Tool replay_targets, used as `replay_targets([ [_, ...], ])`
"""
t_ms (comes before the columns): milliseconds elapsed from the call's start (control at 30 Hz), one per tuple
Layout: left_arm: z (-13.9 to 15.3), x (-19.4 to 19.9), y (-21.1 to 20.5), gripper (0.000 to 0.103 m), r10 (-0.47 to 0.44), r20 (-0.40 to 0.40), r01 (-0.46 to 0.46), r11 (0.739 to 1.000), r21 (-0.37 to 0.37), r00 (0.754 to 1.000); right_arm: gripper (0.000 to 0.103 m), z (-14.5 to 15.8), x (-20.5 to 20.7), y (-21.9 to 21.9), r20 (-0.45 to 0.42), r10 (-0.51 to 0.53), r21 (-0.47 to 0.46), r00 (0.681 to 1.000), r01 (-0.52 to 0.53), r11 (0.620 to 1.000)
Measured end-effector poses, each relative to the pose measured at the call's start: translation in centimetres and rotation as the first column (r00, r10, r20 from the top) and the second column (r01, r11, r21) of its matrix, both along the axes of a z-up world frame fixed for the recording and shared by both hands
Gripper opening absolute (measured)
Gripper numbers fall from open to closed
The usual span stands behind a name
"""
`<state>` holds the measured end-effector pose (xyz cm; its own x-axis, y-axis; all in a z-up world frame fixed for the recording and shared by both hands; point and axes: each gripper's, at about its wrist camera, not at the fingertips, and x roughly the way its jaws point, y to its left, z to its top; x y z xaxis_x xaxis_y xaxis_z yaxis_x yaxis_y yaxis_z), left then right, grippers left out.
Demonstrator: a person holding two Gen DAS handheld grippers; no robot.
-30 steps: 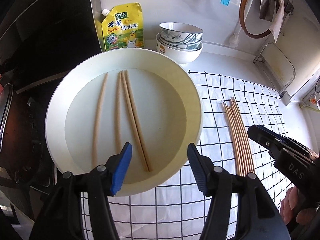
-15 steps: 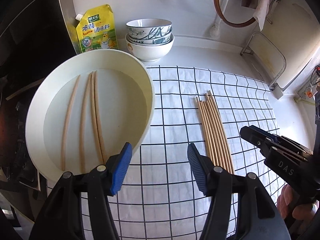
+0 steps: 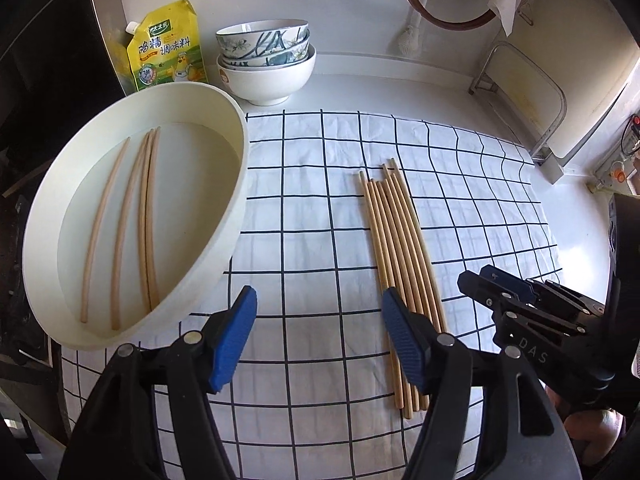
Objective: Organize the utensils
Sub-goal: 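Move both open tools back toward the remaining chopsticks on the cloth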
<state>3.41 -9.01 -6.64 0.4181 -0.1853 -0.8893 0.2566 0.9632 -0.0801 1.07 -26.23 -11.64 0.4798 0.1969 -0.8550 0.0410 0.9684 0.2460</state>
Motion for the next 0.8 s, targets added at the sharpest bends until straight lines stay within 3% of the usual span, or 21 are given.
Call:
replay_targets([
  [400,-3.0,-0.7,-0.9,0.073,0.01,-0.02,-0.009,1.0,0.024,1.0,0.042,-2.3,0.1,-0.1,0.006,0.008,-0.053,1.0,-0.008,0.999],
  [800,-4.0,-1.7,-0.5,0.078,0.053,-0.002,-0.053,0.998,0.016,0.999,0.042,-2.7,0.0,0.9,0.014,0.039,-0.093,0.999,-0.037,0.995],
])
